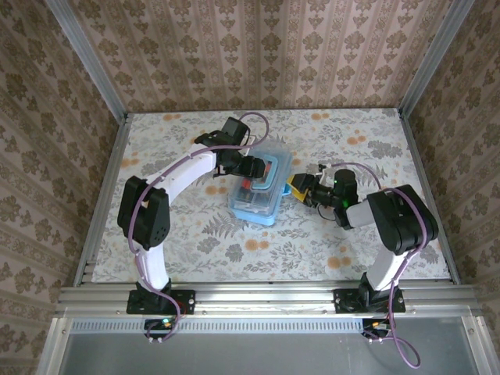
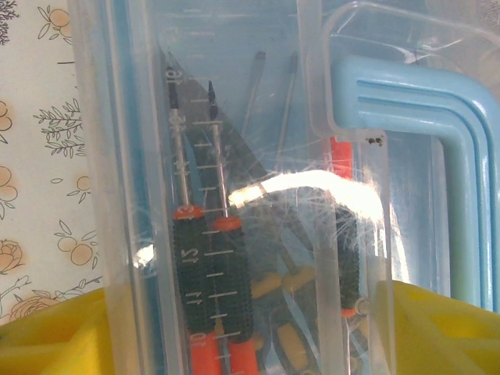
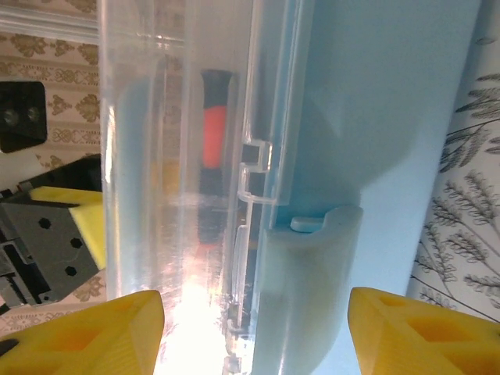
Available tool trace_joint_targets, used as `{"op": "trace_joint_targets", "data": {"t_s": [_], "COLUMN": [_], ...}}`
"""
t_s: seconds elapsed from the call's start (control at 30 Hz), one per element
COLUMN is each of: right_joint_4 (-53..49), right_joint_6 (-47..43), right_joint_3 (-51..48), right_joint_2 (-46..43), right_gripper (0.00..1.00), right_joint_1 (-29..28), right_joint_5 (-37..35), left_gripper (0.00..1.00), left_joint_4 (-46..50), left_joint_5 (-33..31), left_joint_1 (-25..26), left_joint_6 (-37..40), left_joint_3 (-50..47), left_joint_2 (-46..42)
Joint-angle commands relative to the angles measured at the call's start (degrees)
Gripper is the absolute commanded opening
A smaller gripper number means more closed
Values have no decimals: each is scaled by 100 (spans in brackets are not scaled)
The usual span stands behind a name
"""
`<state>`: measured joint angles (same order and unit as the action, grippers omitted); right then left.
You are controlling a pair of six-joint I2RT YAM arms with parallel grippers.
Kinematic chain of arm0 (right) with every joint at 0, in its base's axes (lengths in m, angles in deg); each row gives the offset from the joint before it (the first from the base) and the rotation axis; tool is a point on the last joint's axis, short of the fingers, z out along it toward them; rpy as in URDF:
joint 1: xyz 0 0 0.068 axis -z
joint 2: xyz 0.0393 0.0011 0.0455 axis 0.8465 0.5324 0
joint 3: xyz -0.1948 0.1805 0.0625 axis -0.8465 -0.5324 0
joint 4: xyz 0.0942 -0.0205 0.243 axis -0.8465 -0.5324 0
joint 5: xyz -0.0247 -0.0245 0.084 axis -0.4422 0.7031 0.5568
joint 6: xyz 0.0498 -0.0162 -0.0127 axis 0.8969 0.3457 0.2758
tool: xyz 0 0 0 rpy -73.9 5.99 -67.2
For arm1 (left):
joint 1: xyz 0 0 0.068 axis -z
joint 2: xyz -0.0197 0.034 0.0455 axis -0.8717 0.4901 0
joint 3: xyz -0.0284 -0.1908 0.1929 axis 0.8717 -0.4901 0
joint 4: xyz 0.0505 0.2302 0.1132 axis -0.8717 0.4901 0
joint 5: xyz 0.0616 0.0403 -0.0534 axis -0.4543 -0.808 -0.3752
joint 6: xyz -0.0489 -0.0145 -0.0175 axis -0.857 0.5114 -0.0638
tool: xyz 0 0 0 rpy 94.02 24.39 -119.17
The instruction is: Pack the tool kit
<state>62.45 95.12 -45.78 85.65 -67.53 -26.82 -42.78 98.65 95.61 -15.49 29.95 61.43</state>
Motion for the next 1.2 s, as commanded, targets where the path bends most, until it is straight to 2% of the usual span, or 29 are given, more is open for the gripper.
{"op": "trace_joint_targets", "data": {"t_s": [0.0, 0.1, 0.17, 0.27, 0.4, 0.67, 0.9, 1.03, 1.17], "right_joint_4": [-202, -432, -1092, -2053, -2403, -2387, -2871, -2963, -2642], "right_joint_6": [-174, -242, -517, -981, -1149, -1088, -1270, -1366, -1246], "right_joint_3": [-186, -335, -329, -296, -171, 309, 719, 858, 880], "right_joint_2": [-302, -485, -629, -793, -719, -449, -732, -532, -226], "right_gripper": [65, 65, 60, 52, 48, 47, 49, 50, 50], "right_joint_1": [302, 566, 618, 550, 418, -120, -274, -323, -325], "right_joint_5": [134, 124, -74, -487, -607, -681, -719, -710, -549], "left_gripper": [49, 48, 48, 48, 48, 47, 47, 47, 47], "left_joint_4": [311, 301, 297, 296, 296, 299, 285, 254, 253], "left_joint_5": [23, 23, 21, 23, 28, 23, 50, 75, 85], "left_joint_1": [51, 51, 47, 48, 49, 47, 55, 55, 64], "left_joint_6": [-8, -17, -14, -7, -4, -17, -11, -21, -17], "left_joint_3": [-254, -269, -272, -270, -270, -280, -283, -270, -253], "left_joint_2": [505, 509, 516, 526, 527, 534, 571, 604, 610]}}
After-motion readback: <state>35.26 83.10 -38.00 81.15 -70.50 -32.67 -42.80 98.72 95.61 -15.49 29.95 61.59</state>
